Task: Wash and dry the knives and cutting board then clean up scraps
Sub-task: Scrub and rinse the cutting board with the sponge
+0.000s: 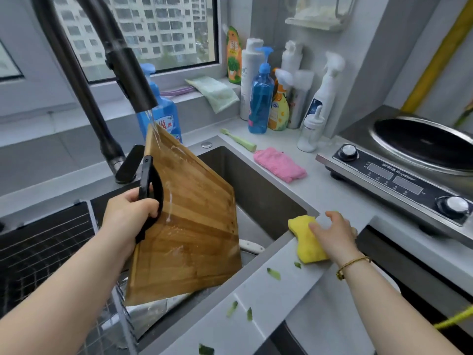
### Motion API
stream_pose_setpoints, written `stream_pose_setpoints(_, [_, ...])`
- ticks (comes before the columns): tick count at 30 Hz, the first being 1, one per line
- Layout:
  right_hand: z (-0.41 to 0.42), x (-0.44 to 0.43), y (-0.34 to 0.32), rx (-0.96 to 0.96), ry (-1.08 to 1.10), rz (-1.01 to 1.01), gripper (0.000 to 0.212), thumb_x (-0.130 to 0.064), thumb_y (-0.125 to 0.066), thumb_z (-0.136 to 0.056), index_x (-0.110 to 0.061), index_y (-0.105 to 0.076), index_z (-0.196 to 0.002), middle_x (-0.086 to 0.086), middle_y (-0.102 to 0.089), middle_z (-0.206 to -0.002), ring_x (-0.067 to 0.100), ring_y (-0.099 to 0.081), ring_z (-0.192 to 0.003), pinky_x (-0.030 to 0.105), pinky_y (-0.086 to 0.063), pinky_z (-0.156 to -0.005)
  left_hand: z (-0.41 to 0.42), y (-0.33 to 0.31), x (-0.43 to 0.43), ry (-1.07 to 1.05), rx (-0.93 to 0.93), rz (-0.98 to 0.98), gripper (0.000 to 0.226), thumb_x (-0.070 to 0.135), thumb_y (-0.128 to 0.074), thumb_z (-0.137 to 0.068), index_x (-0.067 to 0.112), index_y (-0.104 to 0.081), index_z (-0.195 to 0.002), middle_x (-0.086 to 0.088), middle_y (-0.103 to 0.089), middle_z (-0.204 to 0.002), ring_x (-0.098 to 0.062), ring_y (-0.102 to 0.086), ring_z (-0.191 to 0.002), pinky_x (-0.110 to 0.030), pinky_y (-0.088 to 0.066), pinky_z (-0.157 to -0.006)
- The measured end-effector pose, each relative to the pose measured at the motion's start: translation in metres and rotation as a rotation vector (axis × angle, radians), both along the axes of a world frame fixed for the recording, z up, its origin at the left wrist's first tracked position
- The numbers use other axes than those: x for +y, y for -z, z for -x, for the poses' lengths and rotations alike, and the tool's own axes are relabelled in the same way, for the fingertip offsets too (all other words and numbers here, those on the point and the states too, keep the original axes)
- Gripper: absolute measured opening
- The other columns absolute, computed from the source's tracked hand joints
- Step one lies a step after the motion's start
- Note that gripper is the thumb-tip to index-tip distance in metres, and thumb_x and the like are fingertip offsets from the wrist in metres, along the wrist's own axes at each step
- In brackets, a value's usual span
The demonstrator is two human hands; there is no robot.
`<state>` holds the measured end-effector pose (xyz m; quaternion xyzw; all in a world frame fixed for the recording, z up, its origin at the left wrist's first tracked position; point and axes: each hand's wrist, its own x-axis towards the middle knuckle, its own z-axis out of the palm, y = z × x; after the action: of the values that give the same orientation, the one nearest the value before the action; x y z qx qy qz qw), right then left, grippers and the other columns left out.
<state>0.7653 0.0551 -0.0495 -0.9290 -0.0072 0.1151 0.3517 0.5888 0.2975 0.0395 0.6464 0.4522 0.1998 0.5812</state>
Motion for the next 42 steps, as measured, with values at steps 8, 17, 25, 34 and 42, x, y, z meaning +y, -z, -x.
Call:
stream_pose_setpoints(8, [0.009, 0.092, -0.041, 0.619, -0.066, -0.697, 0.052, -0.032, -0.045, -0.095, -0.007, -0.030, -0.138, 0.019, -0.044, -0.135, 0.035, -0.049, -0.119, 0.041, -0.048, -0.086, 0.000, -0.012, 0.013, 0.152, 0.075, -0.092, 0.039, -0.009, -0.047, -0.076, 0.026, -0.062, -0.077, -0.008, -0.060, -0.072, -0.025, -0.056, -0.067, -0.031, -0.048, -0.062])
stream_pose_setpoints(17, [-0.024, 0.142, -0.039, 1.072, 0.161, -0.973, 0.100, -0.067, -0.050, -0.077, -0.013, -0.002, -0.147, 0.022, -0.020, -0.149, 0.044, -0.032, -0.131, 0.058, -0.037, -0.098, -0.027, -0.043, 0.043, 0.503, 0.212, -0.339, 0.031, -0.004, -0.057, -0.080, 0.025, -0.066, -0.087, -0.008, -0.068, -0.083, -0.020, -0.063, -0.080, -0.026, -0.050, -0.073])
stream_pose_setpoints(25, [-0.035, 0.139, -0.036, 1.144, 0.157, -0.928, 0.090, -0.058, -0.053, -0.081, -0.009, -0.014, -0.146, 0.026, -0.027, -0.144, 0.045, -0.040, -0.124, 0.050, -0.044, -0.083, -0.049, -0.053, 0.048, 0.817, 0.257, -0.570, 0.029, 0.009, -0.060, -0.082, 0.028, -0.064, -0.105, 0.002, -0.068, -0.095, -0.011, -0.059, -0.094, -0.023, -0.050, -0.083])
stream_pose_setpoints(34, [-0.018, 0.115, -0.044, 1.043, 0.139, -0.962, 0.024, -0.022, -0.061, -0.079, -0.001, -0.057, -0.091, 0.024, -0.053, -0.109, 0.045, -0.047, -0.117, 0.037, -0.051, -0.034, -0.040, -0.064, 0.045, 1.003, 0.269, -0.819, 0.043, 0.020, -0.052, -0.068, 0.045, -0.064, -0.101, 0.013, -0.070, -0.091, -0.005, -0.062, -0.087, -0.030, -0.052, -0.082])
stream_pose_setpoints(42, [0.000, 0.138, -0.003, 0.981, 0.327, -1.156, 0.019, 0.002, -0.025, -0.087, 0.004, -0.043, -0.079, 0.021, -0.051, -0.093, 0.037, -0.049, -0.111, 0.046, -0.046, -0.082, -0.012, -0.007, 0.070, 0.803, 0.407, -0.937, 0.040, 0.006, -0.062, -0.082, 0.033, -0.065, -0.112, 0.015, -0.067, -0.095, -0.002, -0.059, -0.086, -0.015, -0.044, -0.074])
